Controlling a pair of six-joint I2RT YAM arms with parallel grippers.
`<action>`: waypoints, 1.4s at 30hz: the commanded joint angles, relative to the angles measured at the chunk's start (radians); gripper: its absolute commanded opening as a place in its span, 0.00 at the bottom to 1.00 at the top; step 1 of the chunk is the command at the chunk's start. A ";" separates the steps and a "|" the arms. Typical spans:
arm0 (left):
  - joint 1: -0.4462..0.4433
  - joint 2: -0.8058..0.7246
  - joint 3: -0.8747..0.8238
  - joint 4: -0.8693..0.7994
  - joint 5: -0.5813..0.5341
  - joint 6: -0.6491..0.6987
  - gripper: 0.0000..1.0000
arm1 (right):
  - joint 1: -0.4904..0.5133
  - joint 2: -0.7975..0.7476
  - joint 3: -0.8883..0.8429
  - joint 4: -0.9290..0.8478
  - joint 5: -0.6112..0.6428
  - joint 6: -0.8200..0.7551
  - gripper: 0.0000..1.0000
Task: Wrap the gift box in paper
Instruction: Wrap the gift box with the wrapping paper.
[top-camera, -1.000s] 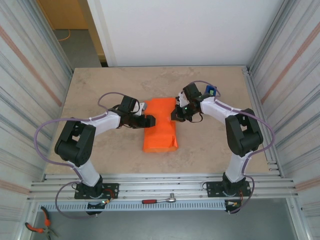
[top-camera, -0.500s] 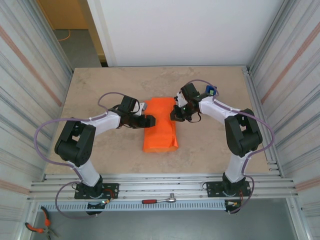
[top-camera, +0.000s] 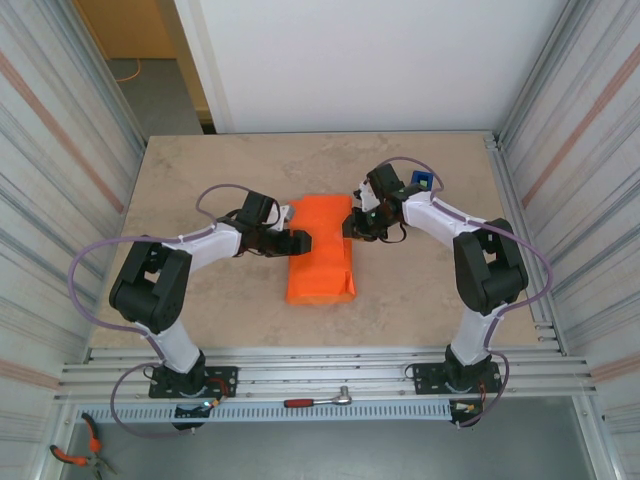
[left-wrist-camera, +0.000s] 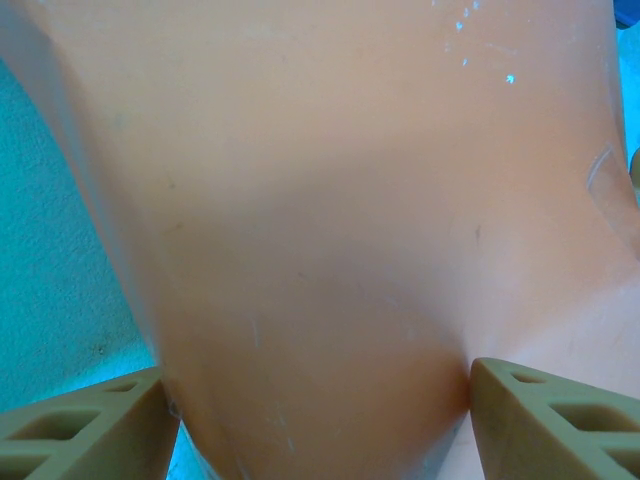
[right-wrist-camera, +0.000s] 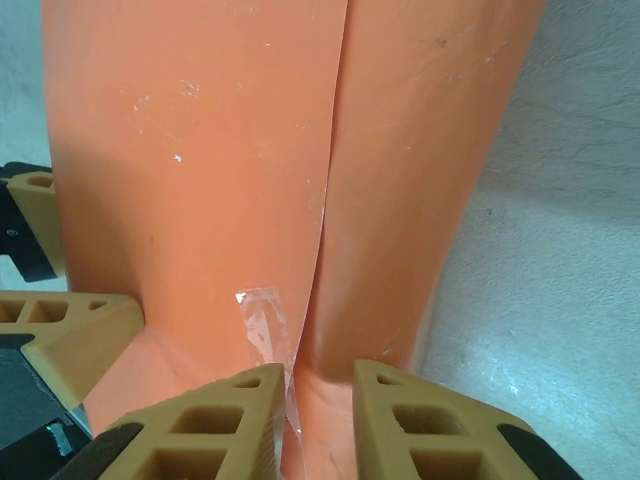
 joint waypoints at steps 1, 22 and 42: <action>-0.016 0.036 -0.028 -0.106 -0.097 0.045 0.74 | -0.007 -0.030 -0.001 -0.023 0.019 0.009 0.26; -0.016 0.037 -0.029 -0.102 -0.096 0.045 0.74 | 0.041 -0.062 -0.041 0.181 -0.082 0.179 0.19; -0.016 0.037 -0.025 -0.106 -0.099 0.048 0.74 | -0.004 -0.143 -0.289 0.374 -0.103 0.229 0.10</action>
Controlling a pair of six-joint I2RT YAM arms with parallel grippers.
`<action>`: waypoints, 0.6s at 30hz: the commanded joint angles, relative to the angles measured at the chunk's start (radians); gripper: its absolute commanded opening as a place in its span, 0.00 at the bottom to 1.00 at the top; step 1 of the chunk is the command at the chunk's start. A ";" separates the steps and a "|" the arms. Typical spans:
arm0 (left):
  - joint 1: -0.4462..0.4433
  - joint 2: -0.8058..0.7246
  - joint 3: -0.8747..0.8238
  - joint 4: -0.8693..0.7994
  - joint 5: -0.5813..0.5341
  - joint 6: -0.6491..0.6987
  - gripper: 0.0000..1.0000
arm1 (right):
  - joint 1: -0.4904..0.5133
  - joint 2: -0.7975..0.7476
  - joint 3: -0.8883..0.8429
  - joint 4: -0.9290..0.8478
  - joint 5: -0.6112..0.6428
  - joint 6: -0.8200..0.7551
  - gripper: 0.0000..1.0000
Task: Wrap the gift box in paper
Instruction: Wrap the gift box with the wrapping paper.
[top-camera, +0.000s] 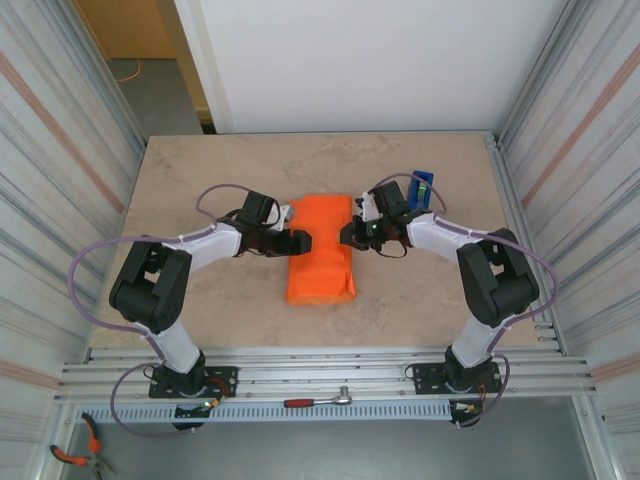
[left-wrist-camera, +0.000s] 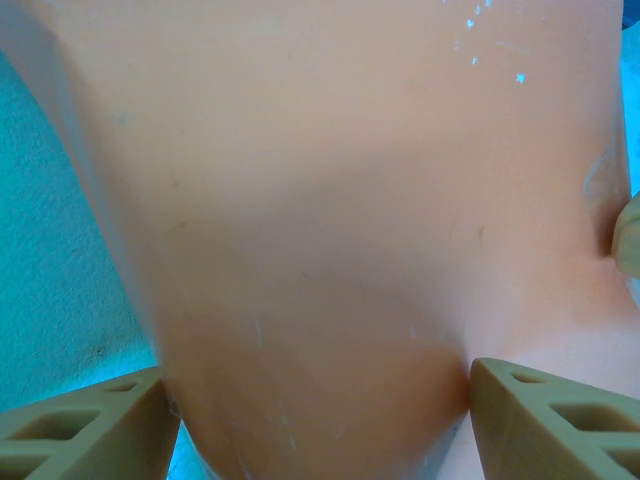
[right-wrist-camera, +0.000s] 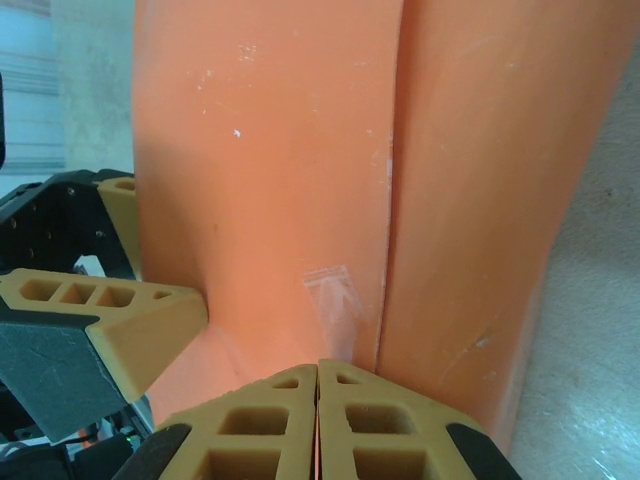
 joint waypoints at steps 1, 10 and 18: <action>-0.014 0.040 -0.026 -0.107 -0.097 0.046 0.74 | -0.017 -0.059 -0.025 -0.001 -0.001 0.027 0.09; -0.014 0.037 -0.026 -0.106 -0.096 0.046 0.74 | 0.021 -0.102 -0.031 0.002 -0.001 0.043 0.09; -0.014 0.033 -0.025 -0.108 -0.094 0.045 0.74 | 0.025 -0.081 -0.121 0.062 0.012 0.071 0.08</action>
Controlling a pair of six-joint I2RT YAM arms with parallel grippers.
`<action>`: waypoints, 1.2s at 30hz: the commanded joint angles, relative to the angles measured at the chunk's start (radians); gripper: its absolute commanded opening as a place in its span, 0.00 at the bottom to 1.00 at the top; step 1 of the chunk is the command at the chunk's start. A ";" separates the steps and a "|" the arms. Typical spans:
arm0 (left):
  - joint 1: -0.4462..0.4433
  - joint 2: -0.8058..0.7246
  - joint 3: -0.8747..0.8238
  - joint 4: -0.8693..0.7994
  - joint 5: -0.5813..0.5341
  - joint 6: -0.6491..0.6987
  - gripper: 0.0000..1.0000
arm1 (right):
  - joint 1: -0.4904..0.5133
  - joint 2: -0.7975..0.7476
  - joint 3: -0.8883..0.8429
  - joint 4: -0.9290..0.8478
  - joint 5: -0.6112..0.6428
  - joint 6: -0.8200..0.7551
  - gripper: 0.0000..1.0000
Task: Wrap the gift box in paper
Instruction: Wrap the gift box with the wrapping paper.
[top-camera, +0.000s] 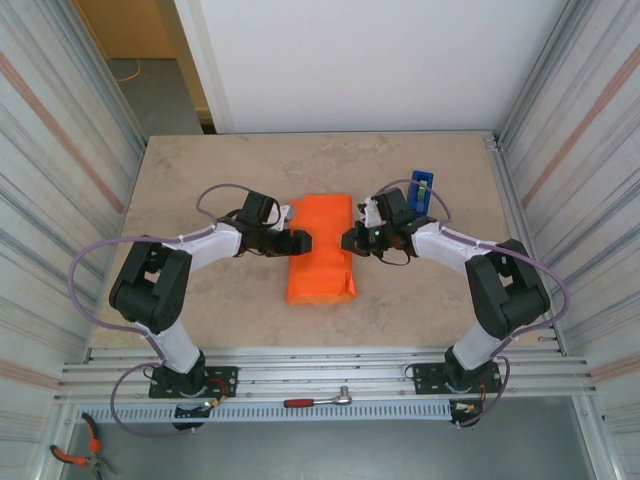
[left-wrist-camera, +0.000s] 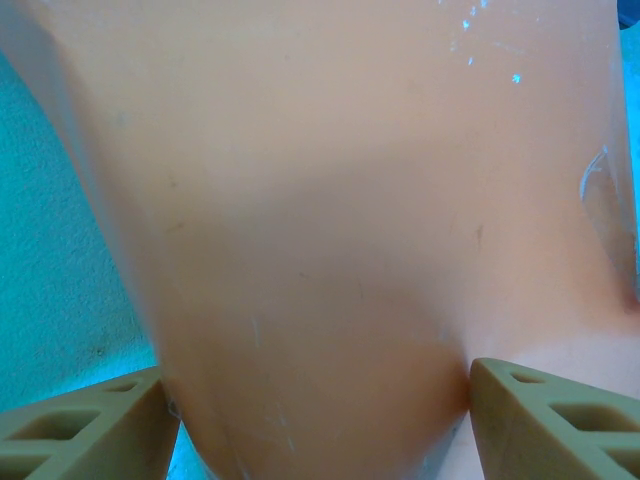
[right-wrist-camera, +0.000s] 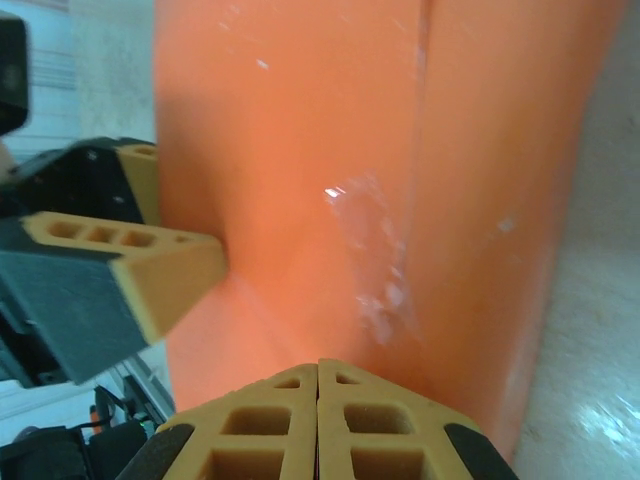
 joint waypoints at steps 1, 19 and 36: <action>-0.014 0.031 -0.023 -0.108 -0.090 0.045 0.74 | 0.003 0.001 -0.034 0.025 0.014 0.026 0.07; 0.085 -0.073 0.161 -0.154 0.118 -0.003 0.82 | -0.125 -0.143 -0.060 0.102 -0.046 0.124 0.05; 0.169 -0.028 0.200 -0.190 0.069 0.046 0.83 | -0.026 0.200 0.155 0.179 -0.045 0.181 0.03</action>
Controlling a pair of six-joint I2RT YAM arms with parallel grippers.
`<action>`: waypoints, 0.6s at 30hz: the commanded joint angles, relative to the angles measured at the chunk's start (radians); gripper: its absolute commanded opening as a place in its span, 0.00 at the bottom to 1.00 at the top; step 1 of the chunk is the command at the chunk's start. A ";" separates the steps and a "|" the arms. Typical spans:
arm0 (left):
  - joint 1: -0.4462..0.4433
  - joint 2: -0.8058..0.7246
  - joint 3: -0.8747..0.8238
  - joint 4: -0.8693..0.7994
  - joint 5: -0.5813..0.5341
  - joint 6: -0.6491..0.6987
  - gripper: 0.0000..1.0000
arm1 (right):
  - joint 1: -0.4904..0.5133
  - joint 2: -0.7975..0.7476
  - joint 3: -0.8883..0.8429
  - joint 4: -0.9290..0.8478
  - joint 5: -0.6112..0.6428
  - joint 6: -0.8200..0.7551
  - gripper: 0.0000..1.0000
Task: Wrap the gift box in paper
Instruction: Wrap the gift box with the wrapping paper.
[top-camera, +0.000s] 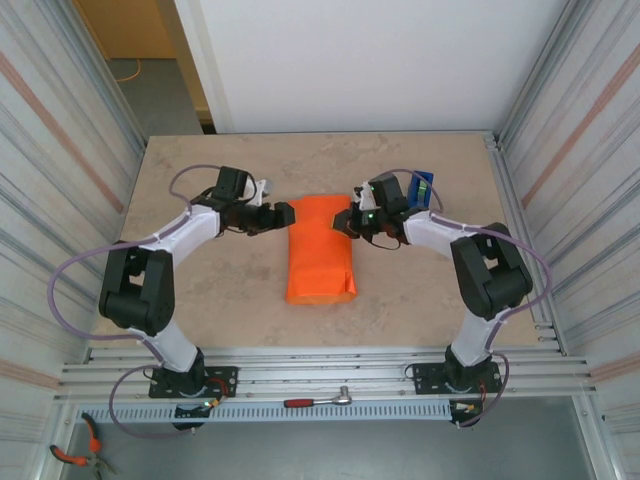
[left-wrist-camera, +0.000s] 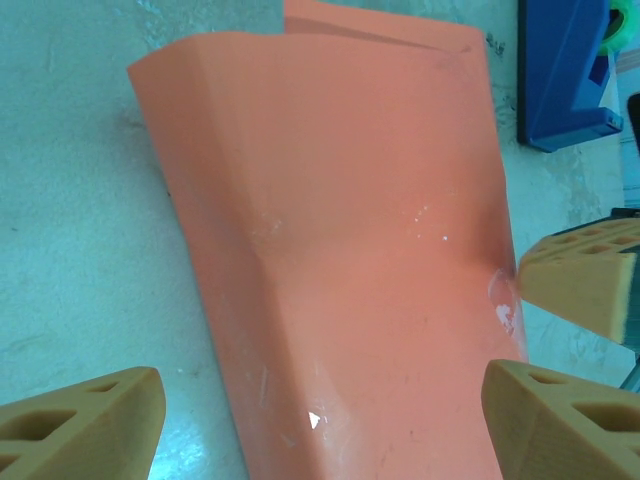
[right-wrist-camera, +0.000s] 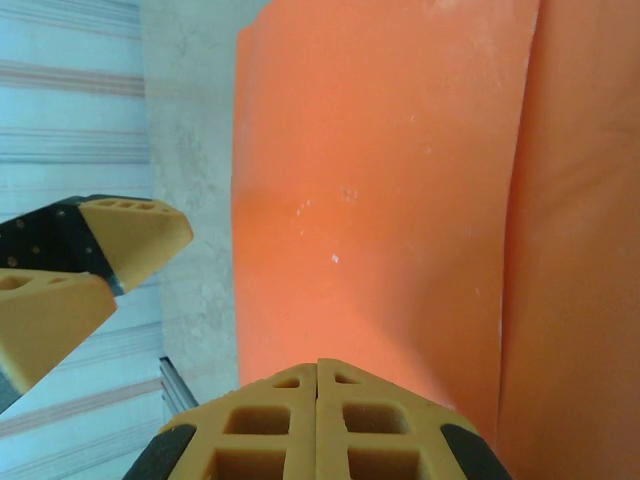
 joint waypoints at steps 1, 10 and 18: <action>0.009 0.023 0.044 -0.026 -0.013 0.035 0.83 | -0.008 0.049 0.012 0.016 0.006 0.032 0.03; 0.007 0.043 0.044 0.000 -0.017 0.022 0.82 | -0.038 -0.011 0.000 0.074 -0.056 0.051 0.13; 0.005 -0.101 -0.128 0.140 -0.033 -0.041 0.83 | -0.020 -0.217 -0.043 -0.131 0.112 -0.079 0.45</action>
